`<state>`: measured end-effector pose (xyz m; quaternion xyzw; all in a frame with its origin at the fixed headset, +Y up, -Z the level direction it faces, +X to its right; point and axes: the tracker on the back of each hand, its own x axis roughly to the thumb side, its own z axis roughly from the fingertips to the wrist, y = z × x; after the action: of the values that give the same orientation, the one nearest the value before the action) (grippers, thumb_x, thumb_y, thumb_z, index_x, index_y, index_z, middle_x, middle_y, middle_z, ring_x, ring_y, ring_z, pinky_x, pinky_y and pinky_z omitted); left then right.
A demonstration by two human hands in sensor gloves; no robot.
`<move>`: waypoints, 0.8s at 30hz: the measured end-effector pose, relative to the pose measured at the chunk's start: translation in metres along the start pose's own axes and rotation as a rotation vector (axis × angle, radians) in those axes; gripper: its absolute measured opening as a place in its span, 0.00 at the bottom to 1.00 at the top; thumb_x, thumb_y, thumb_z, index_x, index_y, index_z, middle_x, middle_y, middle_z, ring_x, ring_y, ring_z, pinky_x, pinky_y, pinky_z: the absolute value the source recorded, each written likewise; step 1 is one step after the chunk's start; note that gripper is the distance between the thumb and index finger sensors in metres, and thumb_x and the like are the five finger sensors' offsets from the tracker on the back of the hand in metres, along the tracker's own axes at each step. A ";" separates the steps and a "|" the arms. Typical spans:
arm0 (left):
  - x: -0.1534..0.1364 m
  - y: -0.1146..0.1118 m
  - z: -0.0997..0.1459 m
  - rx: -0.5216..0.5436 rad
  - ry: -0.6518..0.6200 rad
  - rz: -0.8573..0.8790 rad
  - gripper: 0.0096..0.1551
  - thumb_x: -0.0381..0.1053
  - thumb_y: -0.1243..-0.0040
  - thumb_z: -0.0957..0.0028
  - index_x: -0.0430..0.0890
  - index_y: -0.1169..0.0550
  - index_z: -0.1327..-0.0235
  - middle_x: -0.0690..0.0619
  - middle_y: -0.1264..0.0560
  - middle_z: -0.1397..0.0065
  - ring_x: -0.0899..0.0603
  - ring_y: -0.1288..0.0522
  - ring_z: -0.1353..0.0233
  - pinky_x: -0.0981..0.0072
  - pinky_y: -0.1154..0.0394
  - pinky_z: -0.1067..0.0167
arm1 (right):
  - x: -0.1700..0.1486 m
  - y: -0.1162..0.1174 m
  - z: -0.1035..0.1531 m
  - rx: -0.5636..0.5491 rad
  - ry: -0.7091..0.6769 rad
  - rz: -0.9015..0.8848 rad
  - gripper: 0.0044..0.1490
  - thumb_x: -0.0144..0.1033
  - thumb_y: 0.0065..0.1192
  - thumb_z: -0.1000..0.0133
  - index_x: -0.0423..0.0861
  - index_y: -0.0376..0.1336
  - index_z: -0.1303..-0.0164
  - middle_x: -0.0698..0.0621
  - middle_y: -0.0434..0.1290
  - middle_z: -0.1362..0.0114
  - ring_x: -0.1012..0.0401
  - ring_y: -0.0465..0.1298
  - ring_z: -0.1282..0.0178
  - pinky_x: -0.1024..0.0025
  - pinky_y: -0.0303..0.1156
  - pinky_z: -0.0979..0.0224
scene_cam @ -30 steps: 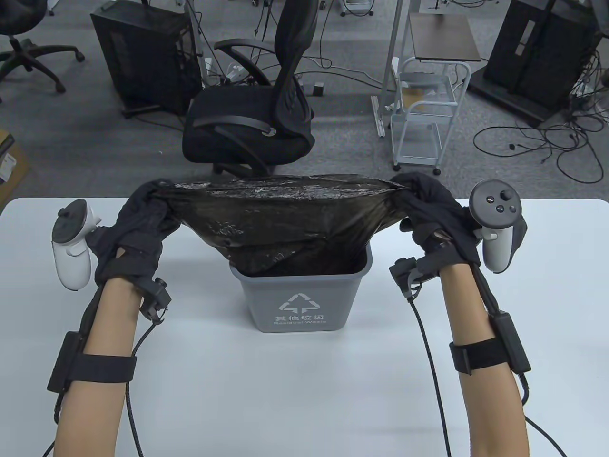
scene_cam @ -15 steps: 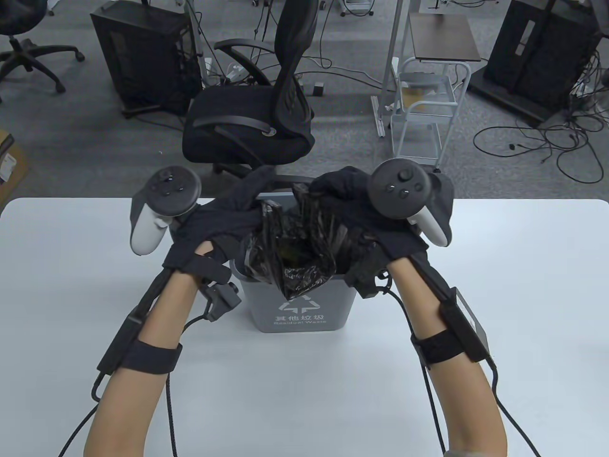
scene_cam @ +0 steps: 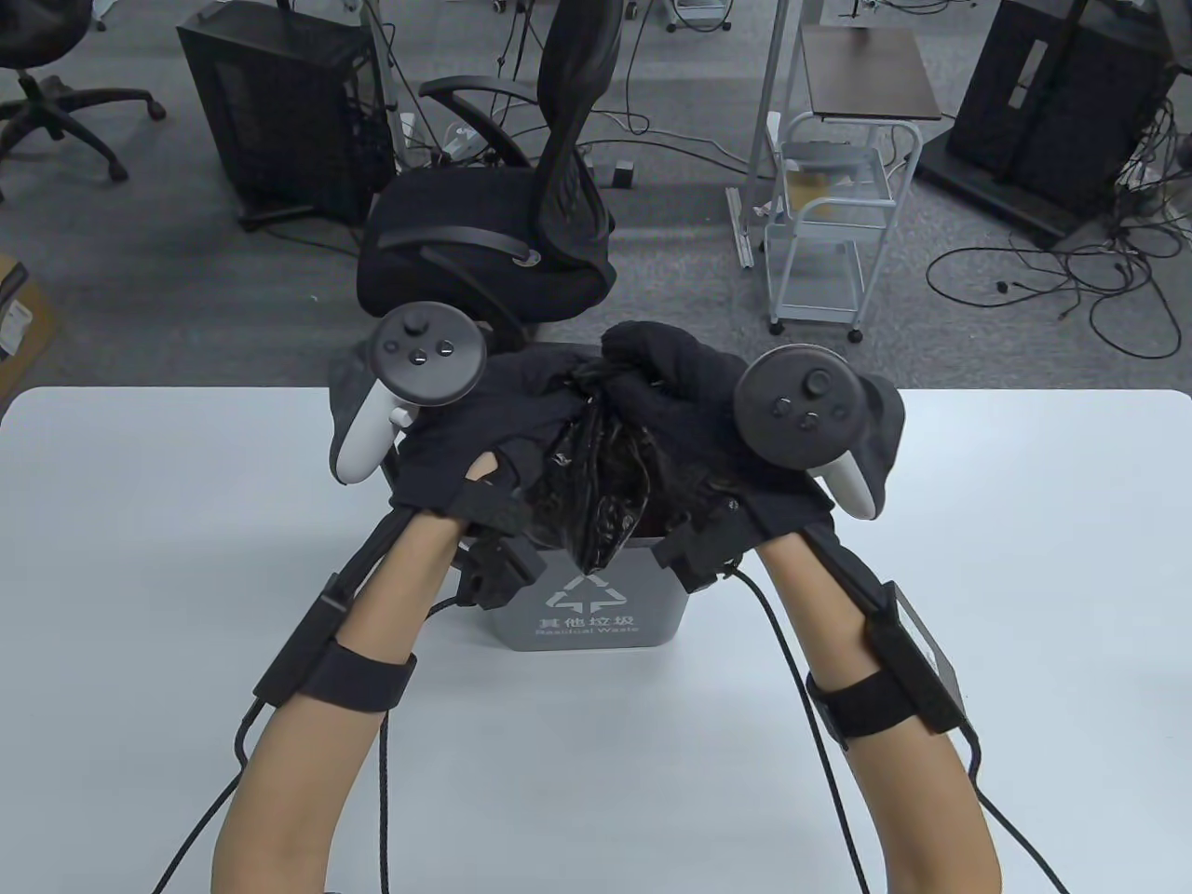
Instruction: Twist garbage bag top to tighten it
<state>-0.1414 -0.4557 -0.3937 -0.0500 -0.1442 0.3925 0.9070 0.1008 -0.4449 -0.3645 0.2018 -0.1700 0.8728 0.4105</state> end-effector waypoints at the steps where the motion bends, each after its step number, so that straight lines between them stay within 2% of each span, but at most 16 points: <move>1: -0.001 0.003 0.000 0.003 0.005 0.024 0.20 0.60 0.46 0.34 0.62 0.26 0.31 0.67 0.17 0.42 0.58 0.17 0.36 0.55 0.28 0.29 | -0.007 -0.002 0.004 0.014 0.020 -0.023 0.32 0.37 0.62 0.39 0.45 0.64 0.23 0.43 0.76 0.30 0.45 0.79 0.35 0.45 0.78 0.38; 4: -0.007 0.012 -0.001 -0.015 0.026 0.160 0.20 0.59 0.48 0.32 0.60 0.28 0.29 0.67 0.18 0.40 0.58 0.17 0.36 0.57 0.26 0.31 | -0.033 0.000 0.019 0.155 0.079 -0.011 0.40 0.36 0.63 0.38 0.40 0.56 0.15 0.37 0.66 0.20 0.39 0.71 0.25 0.40 0.73 0.32; 7: -0.010 0.016 -0.003 -0.020 0.049 0.245 0.21 0.57 0.51 0.30 0.56 0.30 0.26 0.66 0.19 0.37 0.58 0.17 0.35 0.60 0.24 0.31 | -0.042 0.018 0.033 0.424 0.071 0.052 0.64 0.45 0.68 0.41 0.31 0.37 0.08 0.29 0.46 0.11 0.31 0.54 0.15 0.35 0.64 0.23; 8: -0.010 0.015 -0.003 -0.024 0.052 0.258 0.21 0.57 0.53 0.29 0.55 0.31 0.26 0.66 0.19 0.36 0.58 0.16 0.35 0.61 0.23 0.32 | -0.041 0.029 0.039 0.488 0.056 0.074 0.72 0.48 0.69 0.42 0.28 0.31 0.09 0.27 0.41 0.10 0.30 0.49 0.14 0.32 0.60 0.21; 9: -0.009 0.014 -0.003 -0.026 0.051 0.269 0.21 0.56 0.53 0.29 0.54 0.32 0.25 0.65 0.20 0.36 0.58 0.16 0.35 0.62 0.22 0.33 | -0.040 0.037 0.042 0.507 0.046 0.089 0.77 0.52 0.69 0.44 0.27 0.27 0.10 0.25 0.37 0.10 0.28 0.43 0.14 0.29 0.56 0.21; 11: -0.006 0.010 -0.003 -0.033 0.051 0.293 0.22 0.56 0.55 0.29 0.53 0.33 0.25 0.64 0.20 0.34 0.58 0.16 0.34 0.63 0.21 0.33 | -0.034 0.059 0.046 0.488 0.016 0.137 0.83 0.56 0.69 0.47 0.26 0.23 0.13 0.24 0.32 0.11 0.28 0.34 0.16 0.25 0.50 0.21; 13: 0.000 0.004 -0.003 -0.054 0.035 0.313 0.22 0.55 0.56 0.28 0.52 0.34 0.24 0.63 0.21 0.33 0.58 0.17 0.33 0.64 0.21 0.33 | -0.027 0.080 0.044 0.414 0.010 0.148 0.85 0.59 0.68 0.49 0.24 0.21 0.15 0.22 0.29 0.13 0.27 0.33 0.18 0.27 0.49 0.21; 17: 0.011 -0.004 0.003 -0.101 -0.034 0.272 0.22 0.54 0.54 0.29 0.54 0.33 0.24 0.61 0.20 0.32 0.55 0.17 0.32 0.59 0.22 0.32 | -0.017 0.092 0.032 0.126 0.062 0.073 0.85 0.57 0.69 0.49 0.24 0.22 0.16 0.23 0.31 0.13 0.28 0.35 0.18 0.29 0.48 0.21; 19: 0.018 -0.006 0.008 -0.122 -0.067 0.200 0.21 0.54 0.52 0.31 0.56 0.30 0.26 0.58 0.21 0.30 0.50 0.19 0.30 0.52 0.27 0.30 | -0.014 0.090 0.023 0.047 0.084 0.099 0.83 0.57 0.68 0.48 0.23 0.23 0.15 0.22 0.33 0.13 0.28 0.38 0.18 0.30 0.50 0.21; 21: 0.026 -0.006 0.014 -0.082 -0.103 0.068 0.21 0.53 0.49 0.32 0.57 0.27 0.28 0.56 0.20 0.29 0.48 0.20 0.28 0.47 0.30 0.28 | -0.013 0.088 0.016 0.008 0.105 0.086 0.82 0.57 0.68 0.48 0.24 0.24 0.15 0.23 0.34 0.13 0.28 0.39 0.18 0.31 0.50 0.21; 22: 0.033 -0.005 0.019 -0.032 -0.132 -0.054 0.20 0.54 0.48 0.34 0.58 0.25 0.29 0.56 0.20 0.30 0.48 0.20 0.28 0.46 0.31 0.27 | -0.014 0.086 0.010 -0.009 0.119 0.068 0.81 0.56 0.68 0.47 0.24 0.25 0.14 0.24 0.36 0.12 0.29 0.40 0.17 0.31 0.50 0.21; 24: 0.042 -0.006 0.026 0.026 -0.157 -0.182 0.20 0.54 0.46 0.35 0.60 0.24 0.31 0.57 0.20 0.29 0.48 0.21 0.26 0.43 0.34 0.26 | -0.014 0.086 0.005 0.022 0.112 0.044 0.79 0.57 0.68 0.47 0.27 0.26 0.12 0.27 0.37 0.11 0.32 0.41 0.15 0.32 0.48 0.20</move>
<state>-0.1175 -0.4302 -0.3585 0.0062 -0.2136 0.3130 0.9254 0.0429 -0.5081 -0.3790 0.1535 -0.1416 0.8934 0.3978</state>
